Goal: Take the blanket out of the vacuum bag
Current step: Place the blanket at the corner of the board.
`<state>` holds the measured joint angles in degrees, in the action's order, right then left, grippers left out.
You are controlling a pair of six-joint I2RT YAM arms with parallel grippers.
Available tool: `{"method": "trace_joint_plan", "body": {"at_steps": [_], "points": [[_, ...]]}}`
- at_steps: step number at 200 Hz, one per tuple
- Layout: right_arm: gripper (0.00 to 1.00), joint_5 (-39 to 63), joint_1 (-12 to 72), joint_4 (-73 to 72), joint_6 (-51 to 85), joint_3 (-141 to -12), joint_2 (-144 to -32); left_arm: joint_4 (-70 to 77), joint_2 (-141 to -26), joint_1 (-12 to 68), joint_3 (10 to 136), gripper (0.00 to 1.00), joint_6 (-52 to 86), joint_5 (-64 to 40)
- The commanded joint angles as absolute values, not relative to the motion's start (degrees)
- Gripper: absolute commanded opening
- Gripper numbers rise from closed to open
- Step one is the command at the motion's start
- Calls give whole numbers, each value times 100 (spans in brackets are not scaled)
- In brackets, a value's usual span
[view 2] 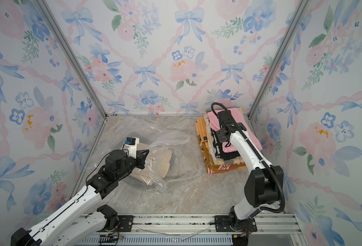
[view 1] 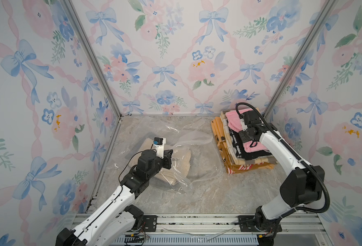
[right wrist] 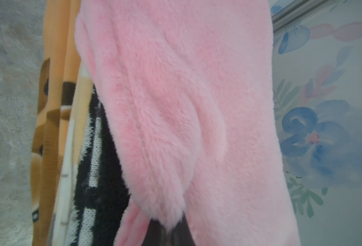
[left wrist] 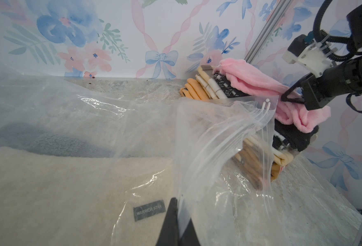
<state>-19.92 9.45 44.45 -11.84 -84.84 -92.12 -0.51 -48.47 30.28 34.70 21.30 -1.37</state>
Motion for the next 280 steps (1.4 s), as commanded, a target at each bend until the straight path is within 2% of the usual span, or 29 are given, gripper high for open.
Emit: {"method": "trace_joint_plan", "body": {"at_steps": [1,29,83,91,116,139,181,229,280], "points": [[0,-980,659,5058,-1090,-9033,-9068,-130,-4832,2982,3428,0,2154,-159],[0,174,339,5747,-985,-9687,-9231,-141,-4800,2979,3384,0,2149,-137],[0,1166,235,6773,-706,-10466,-9857,-104,-4762,2980,3317,0,2186,-146],[1,1075,281,6860,-687,-10432,-9908,-97,-4753,2980,3306,0,2196,-144],[29,949,423,6840,-645,-9997,-9884,-109,-4732,2978,3300,0,2193,-158],[41,542,588,6807,-505,-9691,-9818,-157,-4723,2980,3316,0,2163,-127],[56,-271,1190,6658,-427,-9904,-9653,-93,-4832,2986,3326,0,2171,-165],[63,-2580,2057,5900,-880,-10768,-10321,-53,-4870,2981,3344,0,2163,-143],[68,-2645,2098,5239,-1323,-11261,-11409,-231,-4716,2971,3376,0,2136,-4]]}}
